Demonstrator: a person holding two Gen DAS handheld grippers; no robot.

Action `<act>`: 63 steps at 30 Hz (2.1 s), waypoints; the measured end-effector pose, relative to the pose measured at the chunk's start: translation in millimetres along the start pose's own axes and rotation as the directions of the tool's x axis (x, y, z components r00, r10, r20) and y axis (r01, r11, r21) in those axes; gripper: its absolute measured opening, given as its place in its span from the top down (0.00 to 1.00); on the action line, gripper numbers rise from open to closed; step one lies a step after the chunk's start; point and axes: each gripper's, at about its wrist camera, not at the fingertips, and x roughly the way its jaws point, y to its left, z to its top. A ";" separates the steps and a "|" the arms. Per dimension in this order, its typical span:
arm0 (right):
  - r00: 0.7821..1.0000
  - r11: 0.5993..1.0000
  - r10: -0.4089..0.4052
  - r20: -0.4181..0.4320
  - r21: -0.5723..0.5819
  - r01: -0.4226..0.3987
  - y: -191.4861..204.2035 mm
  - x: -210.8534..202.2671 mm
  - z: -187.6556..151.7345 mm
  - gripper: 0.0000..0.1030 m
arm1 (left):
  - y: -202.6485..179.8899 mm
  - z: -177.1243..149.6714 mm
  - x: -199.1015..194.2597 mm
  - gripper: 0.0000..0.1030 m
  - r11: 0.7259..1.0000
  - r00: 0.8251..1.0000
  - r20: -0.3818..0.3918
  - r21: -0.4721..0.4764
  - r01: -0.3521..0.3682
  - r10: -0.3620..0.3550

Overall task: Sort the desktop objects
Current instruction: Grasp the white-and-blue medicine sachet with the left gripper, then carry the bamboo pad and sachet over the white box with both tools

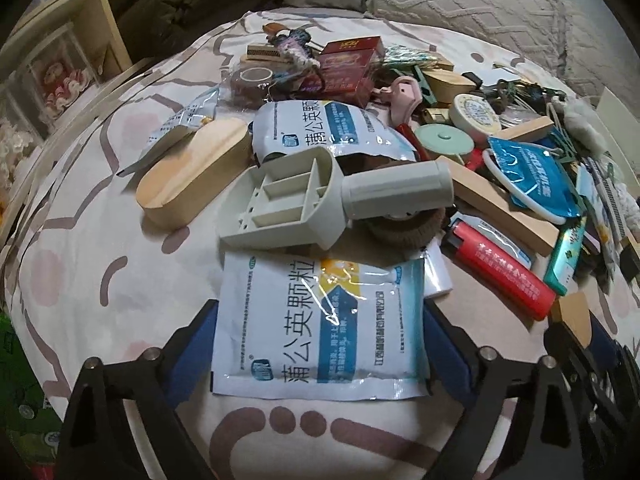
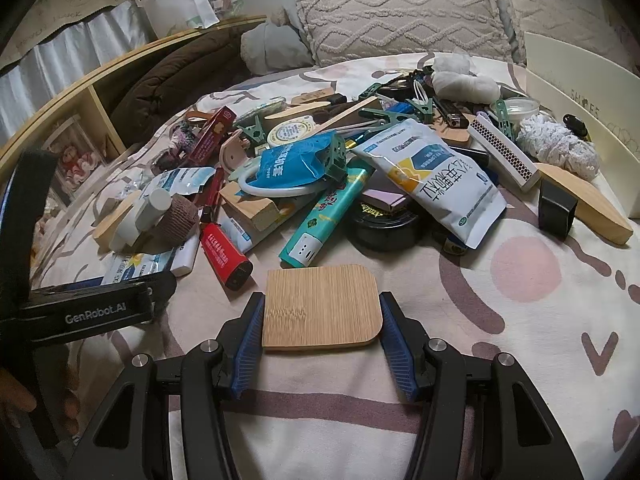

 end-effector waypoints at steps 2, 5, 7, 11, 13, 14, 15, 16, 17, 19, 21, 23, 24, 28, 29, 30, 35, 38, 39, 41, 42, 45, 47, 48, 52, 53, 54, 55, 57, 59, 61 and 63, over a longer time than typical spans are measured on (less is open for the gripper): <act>1.000 1.000 -0.004 0.001 -0.005 0.004 0.2 -0.2 0.2 0.45 | -0.7 -3.3 -3.4 0.14 1.000 1.000 0.007 0.010 0.009 -0.009; 1.000 1.000 -0.008 0.001 -0.010 0.008 0.5 -0.3 0.3 0.45 | -1.1 -6.6 -7.6 0.28 1.000 1.000 0.021 0.020 0.020 -0.021; 1.000 1.000 -0.010 0.001 -0.013 0.010 1.0 -0.4 0.3 0.45 | -1.5 -8.0 -10.6 0.29 0.999 0.999 0.029 0.032 0.027 -0.027; 1.000 1.000 -0.015 0.001 -0.018 0.015 2.0 -0.5 -0.2 0.45 | 1.1 -9.9 -13.6 0.30 0.998 0.998 0.028 0.029 0.051 -0.052; 1.000 1.000 -0.017 0.002 -0.020 0.017 2.1 -0.9 0.1 0.45 | 3.0 -11.5 -16.2 0.31 0.998 0.998 0.028 0.026 0.064 -0.064; 1.000 1.000 -0.018 0.002 -0.022 0.018 2.3 -1.2 0.0 0.45 | 3.5 -12.2 -17.2 0.31 0.997 0.997 0.028 0.025 0.068 -0.069; 1.000 1.000 -0.019 0.002 -0.022 0.019 2.2 -1.5 0.1 0.45 | 3.8 -13.1 -18.3 0.31 0.997 0.997 0.028 0.024 0.072 -0.073; 1.000 1.000 -0.019 0.002 -0.022 0.019 2.2 -1.6 0.2 0.45 | 4.0 -14.1 -19.5 0.31 0.997 0.997 0.028 0.024 0.076 -0.077; 1.000 1.000 -0.020 0.001 -0.023 0.020 2.4 -1.5 0.2 0.45 | 4.3 -15.0 -20.6 0.31 0.997 0.996 0.029 0.024 0.079 -0.079; 1.000 0.999 -0.024 0.000 -0.026 0.024 3.1 -2.2 0.2 0.45 | 4.7 -16.6 -22.7 0.31 0.996 0.996 0.030 0.027 0.083 -0.084; 1.000 0.999 -0.027 0.000 -0.028 0.027 3.8 -4.0 -0.1 0.45 | 4.5 -18.3 -25.1 0.31 0.996 0.995 0.032 0.028 0.089 -0.089; 1.000 0.999 -0.029 -0.002 -0.027 0.029 3.6 -6.9 -0.7 0.45 | 4.1 -19.6 -27.5 0.31 0.995 0.995 0.034 0.031 0.093 -0.094; 1.000 0.999 -0.031 -0.001 -0.029 0.031 3.6 -8.0 -1.0 0.45 | 3.6 -20.4 -28.9 0.31 0.995 0.995 0.036 0.032 0.095 -0.096; 0.999 0.998 -0.049 -0.001 -0.047 0.049 4.4 -15.8 -5.2 0.45 | 0.5 -23.3 -34.3 0.31 0.993 0.993 0.040 0.043 0.109 -0.111; 0.999 0.997 -0.052 -0.001 -0.049 0.052 4.4 -17.7 -6.1 0.45 | -0.5 -23.9 -35.6 0.31 0.993 0.993 0.041 0.046 0.113 -0.115; 0.999 0.997 -0.054 -0.002 -0.049 0.054 3.8 -19.9 -6.8 0.45 | -1.8 -24.6 -37.0 0.31 0.992 0.992 0.041 0.049 0.117 -0.119; 0.998 0.997 -0.065 -0.004 -0.030 0.064 -4.6 -33.5 -10.1 0.45 | -11.9 -28.2 -46.3 0.31 0.988 0.989 0.052 0.073 0.136 -0.140; 0.997 0.997 -0.076 -0.004 -0.016 0.076 -11.5 -40.9 -11.2 0.45 | -19.1 -30.5 -51.9 0.31 0.985 0.986 0.060 0.089 0.147 -0.153; 0.997 0.997 -0.079 -0.003 -0.010 0.079 -14.2 -43.6 -11.6 0.45 | -21.8 -31.2 -53.7 0.31 0.984 0.986 0.062 0.094 0.152 -0.158; 0.996 0.996 -0.088 -0.001 -0.002 0.088 -19.3 -48.3 -12.7 0.45 | -27.1 -32.4 -56.9 0.31 0.982 0.984 0.064 0.102 0.159 -0.166; 0.996 0.996 -0.094 -0.001 0.003 0.094 -22.5 -50.6 -13.3 0.45 | -29.7 -32.7 -58.3 0.31 0.981 0.983 0.065 0.107 0.163 -0.171; 0.994 0.994 -0.107 -0.002 0.021 0.107 -32.5 -57.3 -15.3 0.45 | -38.5 -33.6 -63.0 0.31 0.977 0.980 0.070 0.122 0.175 -0.185; 0.993 0.993 -0.114 0.001 0.032 0.114 -39.2 -62.0 -16.3 0.45 | -44.3 -34.3 -66.0 0.31 0.974 0.978 0.073 0.132 0.183 -0.194; 0.993 0.992 -0.118 0.003 0.036 0.118 -42.0 -64.2 -16.7 0.45 | -47.8 -34.7 -67.4 0.31 0.973 0.977 0.073 0.138 0.187 -0.199; 0.991 0.990 -0.135 0.014 0.051 0.134 -53.8 -74.3 -18.2 0.45 | -61.4 -35.2 -71.5 0.31 0.967 0.975 0.071 0.158 0.200 -0.213; 0.990 0.989 -0.138 0.015 0.055 0.137 -55.9 -76.0 -18.3 0.45 | -64.6 -35.4 -72.5 0.31 0.966 0.974 0.071 0.162 0.202 -0.216; 0.990 0.988 -0.142 0.018 0.059 0.140 -58.7 -78.4 -18.8 0.45 | -68.5 -35.6 -73.8 0.31 0.964 0.973 0.071 0.167 0.206 -0.220; 0.989 0.988 -0.145 0.020 0.063 0.144 -62.0 -81.3 -19.3 0.45 | -72.5 -35.7 -75.0 0.31 0.963 0.972 0.071 0.172 0.209 -0.224; 0.988 0.986 -0.151 0.023 0.071 0.149 -67.4 -85.6 -19.6 0.45 | -79.5 -36.2 -77.0 0.31 0.959 0.970 0.070 0.182 0.218 -0.234; 0.988 0.985 -0.154 0.022 0.085 0.152 -74.4 -90.6 -19.5 0.45 | -87.7 -36.8 -79.7 0.31 0.955 0.968 0.070 0.193 0.224 -0.242; 0.988 0.983 -0.150 0.024 0.109 0.147 -82.6 -97.9 -19.6 0.45 | -96.1 -36.6 -82.6 0.31 0.952 0.965 0.071 0.200 0.232 -0.251; 0.987 0.981 -0.156 0.031 0.119 0.151 -89.0 -105.0 -18.9 0.45 | -104.1 -35.7 -84.6 0.31 0.948 0.962 0.069 0.205 0.244 -0.263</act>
